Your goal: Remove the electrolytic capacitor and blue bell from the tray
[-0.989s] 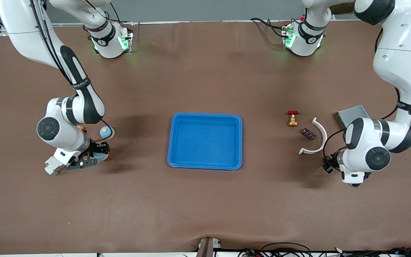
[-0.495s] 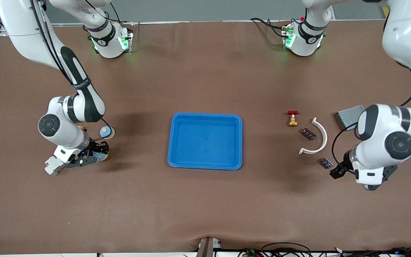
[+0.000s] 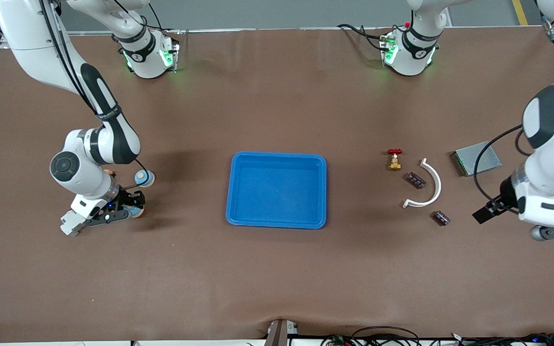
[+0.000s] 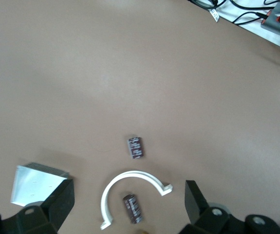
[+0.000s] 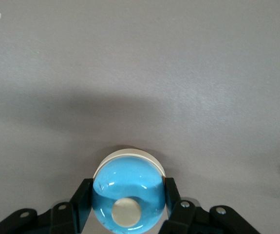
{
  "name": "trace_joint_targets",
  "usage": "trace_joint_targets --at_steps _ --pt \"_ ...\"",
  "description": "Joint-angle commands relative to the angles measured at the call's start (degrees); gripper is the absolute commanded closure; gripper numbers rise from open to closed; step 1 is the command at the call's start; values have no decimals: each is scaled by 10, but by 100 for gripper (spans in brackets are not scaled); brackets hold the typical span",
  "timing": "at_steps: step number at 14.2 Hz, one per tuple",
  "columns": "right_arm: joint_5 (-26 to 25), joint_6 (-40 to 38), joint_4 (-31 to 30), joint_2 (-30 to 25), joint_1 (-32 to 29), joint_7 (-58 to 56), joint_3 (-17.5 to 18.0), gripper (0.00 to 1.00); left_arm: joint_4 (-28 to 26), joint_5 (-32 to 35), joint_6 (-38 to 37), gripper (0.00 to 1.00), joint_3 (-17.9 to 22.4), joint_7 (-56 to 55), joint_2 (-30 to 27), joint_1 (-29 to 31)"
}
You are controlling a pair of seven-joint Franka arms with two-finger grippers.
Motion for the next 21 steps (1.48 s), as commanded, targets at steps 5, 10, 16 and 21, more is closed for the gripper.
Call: trace_joint_targets --at_steps 5,10,16,21 --pt "9 19 -8 6 -7 -9 10 100 7 -40 -89 0 -4 45 -87 2" --pt "9 23 -7 12 -6 -7 14 100 0 -73 -145 0 23 151 -149 -7" --pt "9 2 -4 -1 -7 -9 14 0 -17 -123 -232 0 124 253 -216 -74" --pt "9 -57 9 -41 -7 0 14 0 -51 -157 -249 0 181 273 -266 -126"
